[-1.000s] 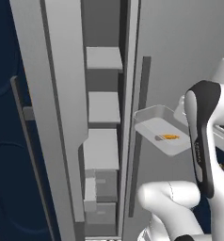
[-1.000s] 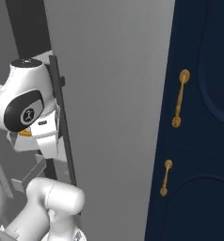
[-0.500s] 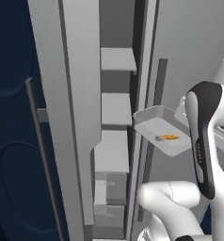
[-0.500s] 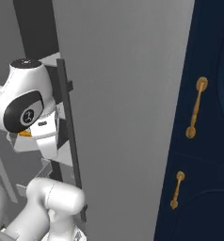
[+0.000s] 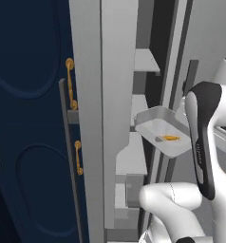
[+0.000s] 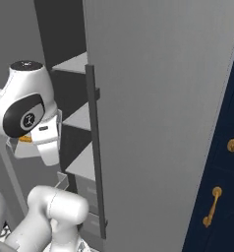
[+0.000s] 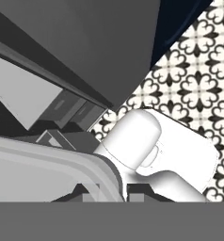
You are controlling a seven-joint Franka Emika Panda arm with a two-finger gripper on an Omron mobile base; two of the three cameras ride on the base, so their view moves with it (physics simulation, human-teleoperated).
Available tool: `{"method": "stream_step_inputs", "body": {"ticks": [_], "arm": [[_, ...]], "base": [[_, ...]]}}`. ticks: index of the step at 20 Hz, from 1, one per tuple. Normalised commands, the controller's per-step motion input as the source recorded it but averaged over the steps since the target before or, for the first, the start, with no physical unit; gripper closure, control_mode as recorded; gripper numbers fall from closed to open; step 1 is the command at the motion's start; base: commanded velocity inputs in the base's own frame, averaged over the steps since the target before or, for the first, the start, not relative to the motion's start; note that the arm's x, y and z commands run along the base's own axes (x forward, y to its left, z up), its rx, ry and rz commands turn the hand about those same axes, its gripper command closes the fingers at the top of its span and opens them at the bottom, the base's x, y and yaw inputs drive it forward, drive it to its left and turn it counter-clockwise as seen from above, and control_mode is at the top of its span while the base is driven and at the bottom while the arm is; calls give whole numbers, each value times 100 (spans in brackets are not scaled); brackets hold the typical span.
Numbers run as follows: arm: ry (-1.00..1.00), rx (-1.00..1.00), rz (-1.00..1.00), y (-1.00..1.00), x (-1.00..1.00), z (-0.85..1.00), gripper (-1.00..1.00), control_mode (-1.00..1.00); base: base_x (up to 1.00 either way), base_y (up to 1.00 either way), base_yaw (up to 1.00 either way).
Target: Take the meat container that has the shrimp and place it on the second highest rack of the freezer. Then take the vegetable container that has the cucumber and corn and place it on the highest rack of the freezer.
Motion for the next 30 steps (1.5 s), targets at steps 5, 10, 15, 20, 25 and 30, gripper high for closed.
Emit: {"method": "stream_step_inputs", "body": {"ticks": [5,10,15,20,25,30], "arm": [[0,0,0,0,0,0,100,100],[-2,8,-6,-2,0,-1,100,-100],[-8,20,-13,-9,7,-66,100,-100],[-15,12,-12,3,19,-83,100,-100],[-9,6,-11,28,48,-76,100,-100],[-8,1,-10,44,54,-51,100,-100]], "base": [[0,53,-2],[0,2,-7],[0,0,0],[0,0,0],[0,0,0],[0,0,0]]}}
